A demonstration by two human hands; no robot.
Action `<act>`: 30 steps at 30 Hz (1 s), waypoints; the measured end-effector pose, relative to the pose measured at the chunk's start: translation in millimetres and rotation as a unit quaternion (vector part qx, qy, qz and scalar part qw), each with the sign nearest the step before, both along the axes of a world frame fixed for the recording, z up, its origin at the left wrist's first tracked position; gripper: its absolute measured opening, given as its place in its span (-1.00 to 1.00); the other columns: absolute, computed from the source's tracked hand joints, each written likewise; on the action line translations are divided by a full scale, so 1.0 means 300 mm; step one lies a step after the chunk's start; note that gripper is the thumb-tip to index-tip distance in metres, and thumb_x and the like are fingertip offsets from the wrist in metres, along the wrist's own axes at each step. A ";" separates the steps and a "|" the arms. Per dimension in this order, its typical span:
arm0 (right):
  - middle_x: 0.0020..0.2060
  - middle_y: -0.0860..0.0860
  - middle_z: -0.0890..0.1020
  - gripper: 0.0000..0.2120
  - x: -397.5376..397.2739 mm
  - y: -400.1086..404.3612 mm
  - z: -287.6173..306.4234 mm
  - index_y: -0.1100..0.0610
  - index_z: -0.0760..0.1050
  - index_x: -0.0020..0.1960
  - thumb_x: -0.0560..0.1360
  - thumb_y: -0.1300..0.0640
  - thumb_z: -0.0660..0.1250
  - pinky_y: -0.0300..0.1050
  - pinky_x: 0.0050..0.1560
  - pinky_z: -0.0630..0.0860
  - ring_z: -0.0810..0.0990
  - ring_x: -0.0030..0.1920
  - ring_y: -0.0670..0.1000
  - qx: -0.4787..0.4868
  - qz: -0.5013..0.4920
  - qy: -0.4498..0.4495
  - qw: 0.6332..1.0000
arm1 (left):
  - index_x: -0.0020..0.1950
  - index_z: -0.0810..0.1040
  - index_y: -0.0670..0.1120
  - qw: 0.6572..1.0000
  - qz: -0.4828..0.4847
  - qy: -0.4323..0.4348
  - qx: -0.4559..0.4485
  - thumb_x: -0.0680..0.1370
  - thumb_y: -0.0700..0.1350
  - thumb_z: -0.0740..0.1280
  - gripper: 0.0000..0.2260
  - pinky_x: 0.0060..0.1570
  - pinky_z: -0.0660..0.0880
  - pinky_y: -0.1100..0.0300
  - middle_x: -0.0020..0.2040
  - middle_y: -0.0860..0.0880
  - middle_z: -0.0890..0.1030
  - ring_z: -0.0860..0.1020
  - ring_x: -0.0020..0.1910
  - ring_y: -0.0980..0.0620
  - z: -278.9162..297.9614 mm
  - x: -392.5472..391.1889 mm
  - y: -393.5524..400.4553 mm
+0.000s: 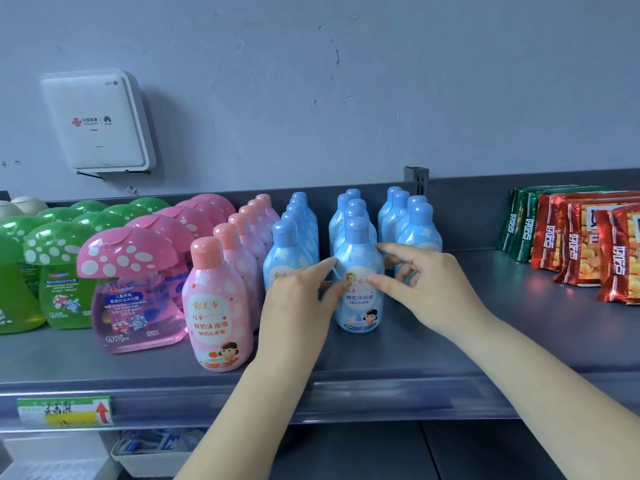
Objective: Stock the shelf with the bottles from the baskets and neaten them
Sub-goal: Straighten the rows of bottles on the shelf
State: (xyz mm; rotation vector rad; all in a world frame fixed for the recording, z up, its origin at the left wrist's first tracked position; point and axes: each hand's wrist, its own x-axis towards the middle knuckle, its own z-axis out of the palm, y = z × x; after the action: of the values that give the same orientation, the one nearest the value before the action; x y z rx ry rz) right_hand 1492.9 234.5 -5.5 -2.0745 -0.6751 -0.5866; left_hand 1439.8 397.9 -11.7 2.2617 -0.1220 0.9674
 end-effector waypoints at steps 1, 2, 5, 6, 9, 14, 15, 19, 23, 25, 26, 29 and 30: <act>-0.21 -0.10 0.60 -0.55 0.000 0.001 0.000 0.02 0.53 0.25 0.38 0.01 0.46 -0.41 -0.20 0.41 0.46 -0.36 -0.15 0.001 0.002 0.001 1.000 | 0.13 0.62 -0.05 1.000 -0.001 -0.005 0.000 0.49 -0.09 0.40 -0.78 -0.02 0.51 0.03 -0.06 0.00 0.68 0.62 -0.05 -0.02 0.000 -0.002 0.001; -0.22 -0.11 0.59 -0.55 -0.001 0.002 0.000 0.02 0.53 0.25 0.38 0.01 0.46 -0.40 -0.20 0.41 0.46 -0.36 -0.16 0.002 0.003 0.002 1.000 | 0.10 0.63 -0.07 1.000 -0.003 -0.011 0.000 0.48 -0.11 0.40 -0.80 -0.03 0.51 0.03 -0.07 -0.02 0.69 0.63 -0.07 -0.03 0.001 -0.003 0.002; -0.23 -0.14 0.58 -0.54 0.001 0.003 -0.001 0.03 0.52 0.26 0.38 0.01 0.46 -0.40 -0.20 0.42 0.46 -0.37 -0.16 0.001 0.001 0.004 1.000 | -0.02 0.64 -0.17 0.999 -0.001 -0.030 0.012 0.48 -0.15 0.41 -0.87 -0.06 0.52 0.00 -0.16 -0.09 0.68 0.63 -0.13 -0.10 0.000 -0.004 0.004; -0.23 -0.14 0.58 -0.54 0.001 0.003 0.000 0.03 0.52 0.26 0.38 0.01 0.46 -0.41 -0.21 0.42 0.46 -0.37 -0.16 0.000 -0.001 0.003 1.000 | -0.05 0.64 -0.19 0.999 -0.001 -0.035 0.016 0.48 -0.15 0.41 -0.87 -0.07 0.53 -0.01 -0.17 -0.10 0.68 0.63 -0.14 -0.12 -0.001 -0.003 0.006; -0.23 -0.16 0.57 -0.54 -0.001 0.004 0.001 0.02 0.52 0.26 0.39 0.00 0.45 -0.41 -0.21 0.41 0.46 -0.37 -0.17 -0.006 -0.003 0.003 1.000 | -0.06 0.64 -0.20 0.999 -0.005 -0.045 0.022 0.47 -0.16 0.42 -0.88 -0.09 0.55 -0.03 -0.18 -0.12 0.68 0.63 -0.16 -0.13 -0.005 0.002 0.009; -0.22 -0.20 0.57 -0.54 -0.004 0.005 0.011 0.02 0.51 0.27 0.40 0.00 0.44 -0.42 -0.24 0.41 0.46 -0.36 -0.17 -0.030 -0.006 -0.003 1.000 | -0.07 0.64 -0.15 0.997 -0.005 -0.068 0.038 0.46 -0.17 0.42 -0.92 -0.15 0.56 -0.04 -0.20 -0.08 0.68 0.62 -0.19 -0.06 -0.005 0.004 0.024; -0.21 -0.16 0.59 -0.55 -0.003 0.004 0.016 0.02 0.52 0.26 0.39 -0.01 0.44 -0.43 -0.24 0.40 0.47 -0.36 -0.17 -0.038 -0.007 -0.008 0.999 | -0.08 0.65 -0.15 0.996 -0.007 -0.083 0.039 0.46 -0.18 0.43 -0.92 -0.19 0.57 -0.01 -0.22 -0.06 0.68 0.60 -0.23 0.02 0.004 0.002 0.028; -0.17 -0.01 0.66 -0.67 -0.001 -0.014 0.055 0.09 0.58 0.14 0.39 0.07 0.47 -0.52 -0.20 0.36 0.50 -0.35 -0.29 0.002 -0.016 -0.023 1.000 | -0.10 0.65 -0.15 0.981 -0.002 -0.169 0.090 0.42 -0.17 0.34 -0.86 -0.38 0.51 0.16 -0.26 -0.04 0.66 0.49 -0.27 0.04 0.082 -0.001 0.037; -0.23 -0.02 0.66 -0.79 0.009 -0.025 0.112 0.09 0.60 0.05 0.42 0.13 0.44 -0.60 -0.21 0.32 0.50 -0.33 -0.40 0.008 -0.045 -0.040 0.998 | -0.10 0.62 -0.18 0.982 0.028 -0.105 0.152 0.44 -0.14 0.16 -0.74 -0.21 0.51 -0.02 -0.24 -0.12 0.65 0.57 -0.22 -0.18 0.178 0.027 0.046; -0.21 -0.13 0.61 -0.79 0.023 -0.022 0.141 0.08 0.59 0.07 0.44 0.12 0.42 -0.63 -0.25 0.29 0.48 -0.35 -0.40 -0.025 -0.059 -0.030 0.997 | -0.13 0.59 -0.17 0.978 0.046 -0.072 0.191 0.45 -0.14 0.11 -0.74 -0.08 0.47 -0.02 -0.21 -0.13 0.65 0.57 -0.16 -0.21 0.216 0.060 0.050; -0.17 -0.14 0.60 -0.78 0.030 -0.019 0.152 0.08 0.58 0.09 0.45 0.10 0.41 -0.63 -0.26 0.28 0.47 -0.35 -0.38 -0.052 -0.065 -0.022 0.996 | -0.15 0.57 -0.13 0.974 0.055 -0.056 0.211 0.46 -0.15 0.12 -0.77 0.00 0.42 0.03 -0.18 -0.12 0.66 0.58 -0.11 -0.19 0.233 0.075 0.050; -0.02 -0.07 0.63 -0.71 0.054 -0.001 0.180 0.09 0.54 0.18 0.47 0.08 0.38 -0.56 -0.27 0.30 0.44 -0.27 -0.32 -0.119 -0.067 -0.001 0.991 | -0.03 0.58 -0.10 0.963 0.073 0.012 0.260 0.53 -0.20 0.20 -0.83 0.09 0.29 0.16 -0.04 -0.06 0.65 0.56 0.01 -0.11 0.285 0.107 0.040; 0.01 -0.05 0.63 -0.70 0.062 0.005 0.187 0.11 0.53 0.19 0.48 0.08 0.38 -0.50 -0.23 0.31 0.46 -0.23 -0.28 -0.130 -0.065 0.009 0.989 | 0.01 0.60 -0.11 0.961 0.067 0.037 0.265 0.53 -0.22 0.23 -0.83 0.11 0.32 0.16 -0.02 -0.05 0.64 0.56 0.01 -0.10 0.303 0.120 0.039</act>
State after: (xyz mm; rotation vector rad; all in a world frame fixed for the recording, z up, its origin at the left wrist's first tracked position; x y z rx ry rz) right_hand 1511.6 236.0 50.7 -2.3784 -0.6362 -0.5770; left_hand 1475.8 409.6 79.1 2.8256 -0.2196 1.0054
